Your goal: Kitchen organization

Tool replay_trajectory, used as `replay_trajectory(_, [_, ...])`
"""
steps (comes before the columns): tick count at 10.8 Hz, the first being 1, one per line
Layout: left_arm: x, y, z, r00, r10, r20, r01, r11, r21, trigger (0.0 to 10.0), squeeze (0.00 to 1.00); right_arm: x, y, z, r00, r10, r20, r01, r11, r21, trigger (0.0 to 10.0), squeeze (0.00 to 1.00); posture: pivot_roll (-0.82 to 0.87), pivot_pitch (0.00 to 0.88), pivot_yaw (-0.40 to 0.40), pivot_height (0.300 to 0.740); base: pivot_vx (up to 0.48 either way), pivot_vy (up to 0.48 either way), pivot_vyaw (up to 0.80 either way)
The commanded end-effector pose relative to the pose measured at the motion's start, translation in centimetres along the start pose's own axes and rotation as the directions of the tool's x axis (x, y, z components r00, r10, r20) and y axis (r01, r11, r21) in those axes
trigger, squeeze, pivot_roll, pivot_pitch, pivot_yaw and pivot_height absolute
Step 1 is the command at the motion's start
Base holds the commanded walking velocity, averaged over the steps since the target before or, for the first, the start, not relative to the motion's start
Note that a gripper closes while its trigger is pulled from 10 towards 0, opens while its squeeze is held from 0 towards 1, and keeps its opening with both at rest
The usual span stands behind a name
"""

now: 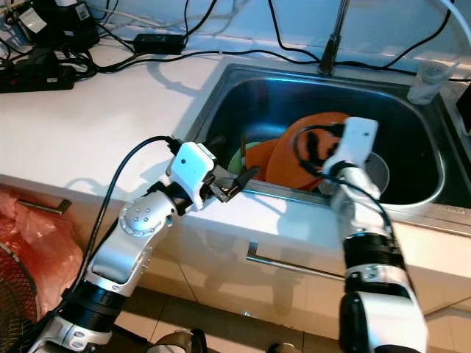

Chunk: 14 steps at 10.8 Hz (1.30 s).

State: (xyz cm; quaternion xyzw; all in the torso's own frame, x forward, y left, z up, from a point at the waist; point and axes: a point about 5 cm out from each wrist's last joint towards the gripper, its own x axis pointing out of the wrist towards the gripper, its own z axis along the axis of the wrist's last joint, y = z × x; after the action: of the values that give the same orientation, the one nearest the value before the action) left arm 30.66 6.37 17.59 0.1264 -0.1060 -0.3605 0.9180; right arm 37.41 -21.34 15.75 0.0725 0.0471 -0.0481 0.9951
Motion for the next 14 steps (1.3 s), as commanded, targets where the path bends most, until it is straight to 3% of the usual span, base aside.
replay_trajectory(1, [0.2, 0.0, 0.0, 1.0, -0.011, -0.001, 0.011, 1.0, -0.001, 10.0, 1.0, -0.3, -0.9, 0.1, 1.0, -0.031, -0.001, 0.031, 1.0, -0.007, 10.0, 1.0, 0.04, 0.036, 0.033, 0.74, 0.0, 0.0, 0.0])
replay_trajectory(7, [0.7, 0.1, 0.0, 1.0, -0.017, -0.004, 0.017, 1.0, -0.001, 10.0, 1.0, -1.1, -3.8, 2.5, 0.993, -0.105, 0.056, 0.109, 0.991, -0.075, 10.0, 1.0, 0.03, 0.016, 0.042, 0.74, 0.0, 0.0, 0.0])
replay_trajectory(8, [0.7, 0.3, 0.0, 1.0, -0.01, -0.004, 0.01, 1.0, -0.002, 10.0, 0.96, -1.1, -4.0, 3.0, 0.992, -0.107, 0.067, 0.112, 0.991, -0.074, 10.0, 1.0, 0.03, 0.015, 0.041, 0.74, 0.0, 0.0, 0.0])
replay_trajectory(9, [0.8, 0.6, 0.0, 1.0, 0.023, -0.006, -0.023, 1.0, -0.014, 10.0, 0.1, -1.2, -3.7, 3.0, 0.993, -0.099, 0.072, 0.103, 0.993, -0.054, 10.0, 1.0, 0.03, 0.015, 0.039, 0.74, 0.0, 0.0, 0.0])
replay_trajectory(10, [0.8, 1.5, 0.1, 0.994, 0.108, -0.009, -0.108, 0.992, -0.065, 10.0, 0.0, -1.3, -2.7, 2.8, 0.995, -0.066, 0.079, 0.068, 0.997, -0.022, 10.0, 1.0, 0.03, 0.014, 0.034, 0.74, 0.0, 0.0, 0.0])
replay_trajectory(11, [0.6, 2.5, 0.0, 0.978, 0.206, -0.022, -0.207, 0.971, -0.118, 10.0, 0.0, -1.4, -1.6, 2.4, 0.996, -0.032, 0.079, 0.032, 0.999, -0.002, 10.0, 0.9, 0.03, 0.014, 0.034, 0.74, 0.0, 0.0, 0.0])
replay_trajectory(12, [0.4, 3.2, -0.1, 0.964, 0.266, -0.023, -0.267, 0.952, -0.15, 10.0, 0.0, -1.5, -0.9, 2.3, 0.997, -0.007, 0.075, 0.007, 1.0, -0.001, 10.0, 0.0, 0.03, 0.011, 0.023, 0.74, 0.0, 0.0, 0.0])
replay_trajectory(14, [-0.4, 5.1, 0.5, 0.912, 0.409, 0.03, -0.403, 0.906, -0.127, 10.0, 0.0, -2.0, 1.0, 2.3, 0.993, 0.06, 0.098, -0.061, 0.998, 0.01, 10.0, 0.0, 0.03, 0.006, 0.009, 0.74, 0.0, 0.0, 0.0])
